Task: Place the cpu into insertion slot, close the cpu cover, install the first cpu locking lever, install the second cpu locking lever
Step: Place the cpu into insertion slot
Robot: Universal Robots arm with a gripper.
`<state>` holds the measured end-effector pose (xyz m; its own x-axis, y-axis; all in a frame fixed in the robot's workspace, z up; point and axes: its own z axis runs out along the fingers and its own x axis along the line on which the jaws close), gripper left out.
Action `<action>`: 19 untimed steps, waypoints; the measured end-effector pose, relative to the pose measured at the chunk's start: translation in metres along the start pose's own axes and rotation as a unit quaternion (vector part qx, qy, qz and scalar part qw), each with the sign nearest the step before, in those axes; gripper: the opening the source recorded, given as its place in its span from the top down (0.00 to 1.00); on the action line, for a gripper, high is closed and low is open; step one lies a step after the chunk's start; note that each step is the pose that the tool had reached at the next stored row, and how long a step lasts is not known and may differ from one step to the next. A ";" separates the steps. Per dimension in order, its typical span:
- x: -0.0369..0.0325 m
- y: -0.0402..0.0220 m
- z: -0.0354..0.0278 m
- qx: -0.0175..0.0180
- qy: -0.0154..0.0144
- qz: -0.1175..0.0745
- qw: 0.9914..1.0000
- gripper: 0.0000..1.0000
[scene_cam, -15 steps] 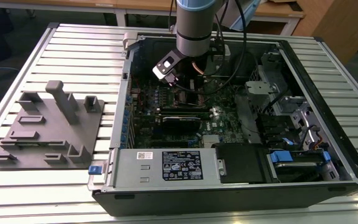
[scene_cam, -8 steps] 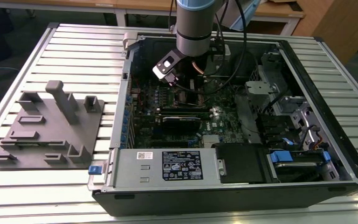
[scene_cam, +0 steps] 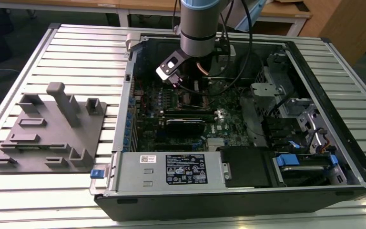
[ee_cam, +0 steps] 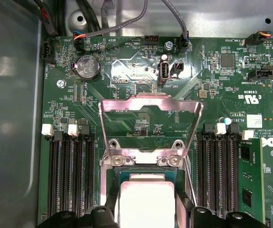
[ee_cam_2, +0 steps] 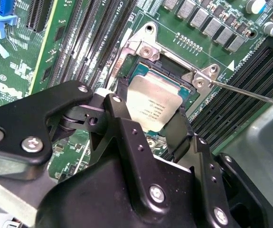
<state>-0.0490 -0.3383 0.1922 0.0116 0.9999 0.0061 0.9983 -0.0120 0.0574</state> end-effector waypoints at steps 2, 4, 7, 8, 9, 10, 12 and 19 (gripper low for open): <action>-0.0001 -0.0001 -0.0002 0.000 0.000 0.000 1.000 0.45; -0.0001 0.0000 -0.0002 0.000 0.000 0.000 1.000 0.45; -0.0002 -0.0001 -0.0001 0.000 0.002 -0.003 1.000 0.45; -0.0001 -0.0001 0.0000 0.000 0.003 -0.005 1.000 0.45; -0.0001 0.0000 0.0000 0.000 0.003 -0.007 1.000 0.45; -0.0001 0.0000 0.0001 0.000 0.003 -0.009 1.000 0.45; -0.0001 -0.0001 0.0000 0.000 0.003 -0.010 1.000 0.45; -0.0002 -0.0002 0.0020 0.000 0.003 -0.010 1.000 0.45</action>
<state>-0.0491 -0.3386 0.1902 -0.0079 0.9999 0.0109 0.9984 0.0072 0.0567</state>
